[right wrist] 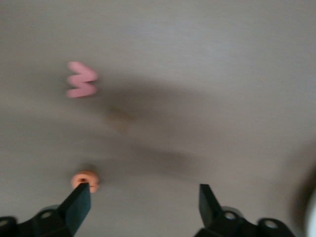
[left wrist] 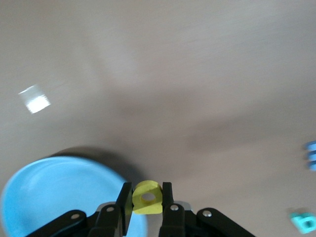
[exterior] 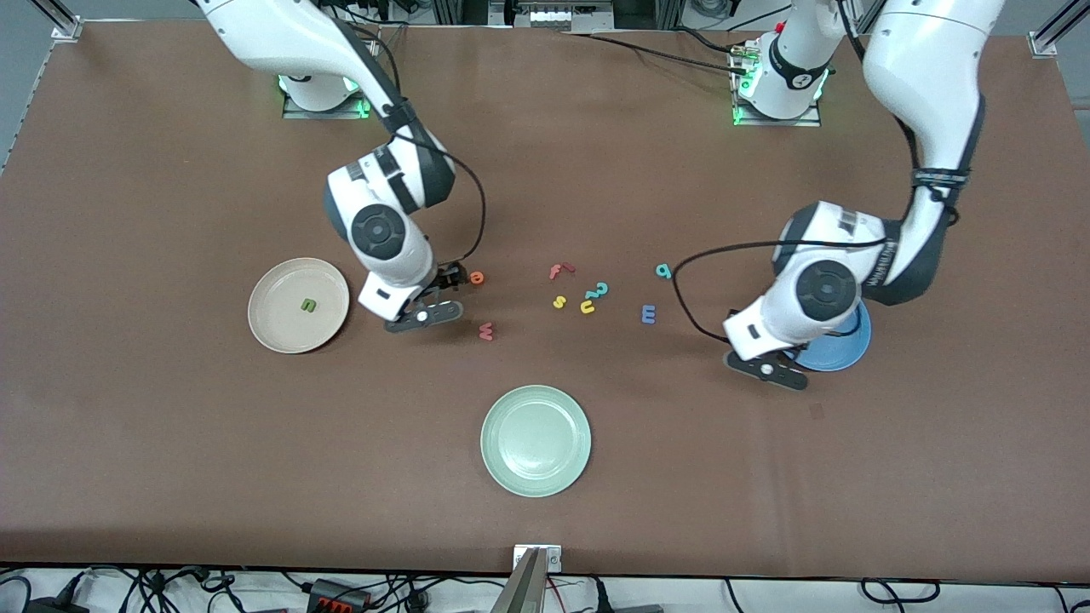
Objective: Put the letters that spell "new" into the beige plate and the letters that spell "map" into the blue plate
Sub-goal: 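Release the u on the beige plate while the left gripper grasps yellow a, then grasp the orange e with the right gripper while the left drops the a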
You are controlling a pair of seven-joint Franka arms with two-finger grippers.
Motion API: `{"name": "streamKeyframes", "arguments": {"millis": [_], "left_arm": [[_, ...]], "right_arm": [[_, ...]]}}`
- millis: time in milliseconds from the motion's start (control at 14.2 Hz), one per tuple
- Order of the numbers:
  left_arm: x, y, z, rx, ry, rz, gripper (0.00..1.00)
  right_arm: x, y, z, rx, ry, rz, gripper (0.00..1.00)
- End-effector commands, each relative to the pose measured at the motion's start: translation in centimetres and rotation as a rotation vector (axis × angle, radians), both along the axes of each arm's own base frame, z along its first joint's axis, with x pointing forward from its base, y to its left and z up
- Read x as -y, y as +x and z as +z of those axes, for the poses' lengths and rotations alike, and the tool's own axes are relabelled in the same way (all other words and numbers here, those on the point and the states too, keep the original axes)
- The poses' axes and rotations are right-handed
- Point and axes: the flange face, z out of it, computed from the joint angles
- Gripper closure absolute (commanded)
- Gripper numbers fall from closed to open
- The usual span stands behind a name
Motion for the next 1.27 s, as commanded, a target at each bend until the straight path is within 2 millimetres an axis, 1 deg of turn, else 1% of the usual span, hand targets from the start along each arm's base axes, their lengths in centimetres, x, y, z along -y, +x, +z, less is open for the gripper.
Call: {"name": "streamKeyframes", "arguments": {"millis": [0, 71, 212, 282, 353, 423, 494, 564, 776, 846, 987, 1128, 1199], "left_arm": [[-4.3, -0.6, -0.7, -0.047, 0.015, -0.023, 0.78], [-5.5, -1.0, -1.3, -0.061, 0.016, -0.007, 0.78], [-7.4, -1.8, -2.9, -0.094, 0.008, 0.0, 0.78], [-7.1, -2.1, -3.3, -0.1, 0.008, -0.007, 0.78], [-7.5, -2.3, -3.8, -0.102, 0.005, -0.001, 0.74], [-7.5, -2.3, -4.2, -0.091, -0.001, -0.004, 0.63], [-7.5, -2.4, -4.7, -0.09, -0.003, -0.003, 0.23], [-7.1, -2.4, -4.7, -0.093, -0.002, -0.009, 0.0], [-6.2, -1.9, -3.5, -0.08, 0.0, -0.015, 0.0], [-4.3, -1.9, -2.8, -0.071, -0.016, -0.037, 0.0], [0.3, -2.4, -1.8, -0.054, -0.051, -0.033, 0.0], [4.4, -3.1, -1.1, -0.029, -0.066, 0.047, 0.0], [6.3, -3.4, -1.1, -0.023, -0.076, 0.076, 0.0]], "right_arm": [[-3.8, -0.5, -0.9, 0.019, 0.006, 0.002, 0.14], [-4.9, -0.9, -1.1, 0.021, 0.005, -0.002, 0.17], [-5.5, -1.7, -2.7, 0.006, -0.011, 0.01, 0.19], [-5.6, -1.8, -3.1, 0.001, -0.015, 0.01, 0.21], [-5.5, -1.9, -3.6, -0.006, -0.018, 0.002, 0.22], [-5.9, -2.3, -3.9, -0.008, -0.021, 0.002, 0.22], [-6.4, -2.7, -4.2, -0.012, -0.024, -0.001, 0.23], [-6.5, -2.8, -4.4, -0.013, -0.027, -0.013, 0.23], [-6.5, -3.1, -5.5, -0.022, -0.034, -0.022, 0.25], [-6.4, -3.3, -6.1, -0.029, -0.04, -0.031, 0.25], [-6.3, -3.5, -6.3, -0.033, -0.049, -0.074, 0.26], [-6.6, -3.9, -6.4, -0.04, -0.056, -0.079, 0.26], [-6.6, -3.9, -6.4, -0.04, -0.059, -0.087, 0.26]]}}
